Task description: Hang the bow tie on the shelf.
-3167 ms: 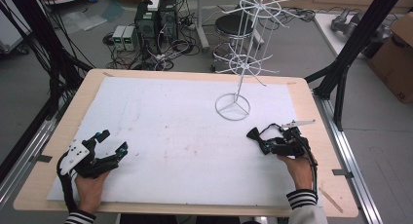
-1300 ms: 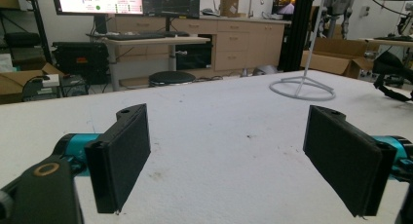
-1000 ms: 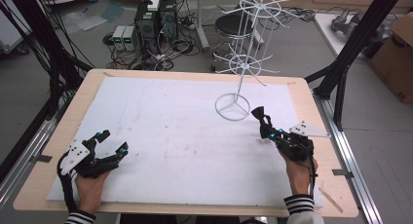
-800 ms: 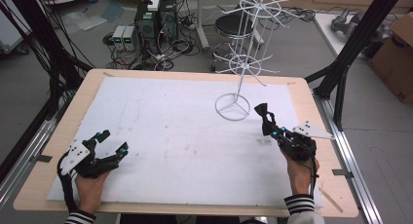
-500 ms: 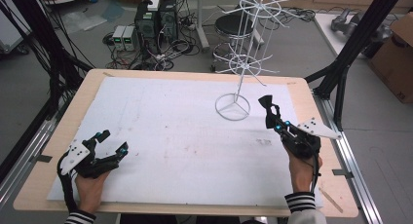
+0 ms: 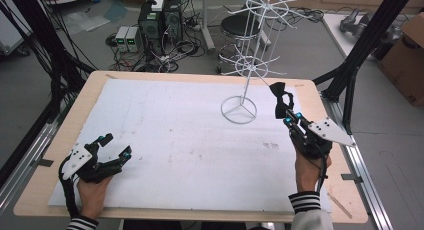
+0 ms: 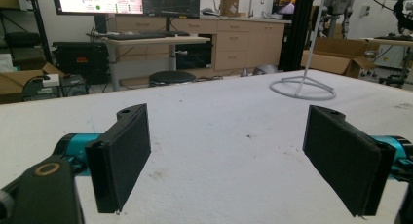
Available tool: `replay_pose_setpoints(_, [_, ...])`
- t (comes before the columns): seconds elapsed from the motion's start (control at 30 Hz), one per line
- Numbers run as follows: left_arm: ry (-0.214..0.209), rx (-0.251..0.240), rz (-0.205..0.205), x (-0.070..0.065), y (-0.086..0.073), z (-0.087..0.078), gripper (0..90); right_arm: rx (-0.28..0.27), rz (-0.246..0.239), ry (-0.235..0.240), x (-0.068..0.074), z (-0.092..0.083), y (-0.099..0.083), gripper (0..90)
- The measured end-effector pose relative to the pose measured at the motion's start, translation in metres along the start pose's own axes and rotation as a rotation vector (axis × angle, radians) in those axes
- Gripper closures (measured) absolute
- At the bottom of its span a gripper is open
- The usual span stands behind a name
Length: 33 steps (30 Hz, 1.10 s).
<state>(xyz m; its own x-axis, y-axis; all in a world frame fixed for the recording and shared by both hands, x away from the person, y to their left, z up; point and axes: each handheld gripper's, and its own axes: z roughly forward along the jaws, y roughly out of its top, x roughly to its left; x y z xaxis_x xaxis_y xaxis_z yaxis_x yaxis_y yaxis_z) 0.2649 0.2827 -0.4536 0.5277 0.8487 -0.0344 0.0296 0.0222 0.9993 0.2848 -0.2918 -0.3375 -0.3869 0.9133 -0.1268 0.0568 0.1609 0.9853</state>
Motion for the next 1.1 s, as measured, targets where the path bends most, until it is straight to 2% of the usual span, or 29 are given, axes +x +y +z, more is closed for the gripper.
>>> replay_pose_setpoints(0.4, [-0.001, 0.000, 0.000, 0.000, 0.000, 0.000, 17.9, -0.016, -0.013, 0.005, 0.005, 0.008, 0.009, 86.0])
replay_pose_setpoints(0.77, [0.000, -0.002, -0.003, 0.000, 0.000, 0.000, 17.9, -0.020, -0.032, 0.010, 0.011, 0.026, 0.024, 86.1])
replay_pose_setpoints(1.1, [-0.002, -0.001, -0.003, 0.000, 0.000, 0.000, 17.9, 0.016, -0.035, 0.033, 0.016, 0.044, 0.026, 86.0])
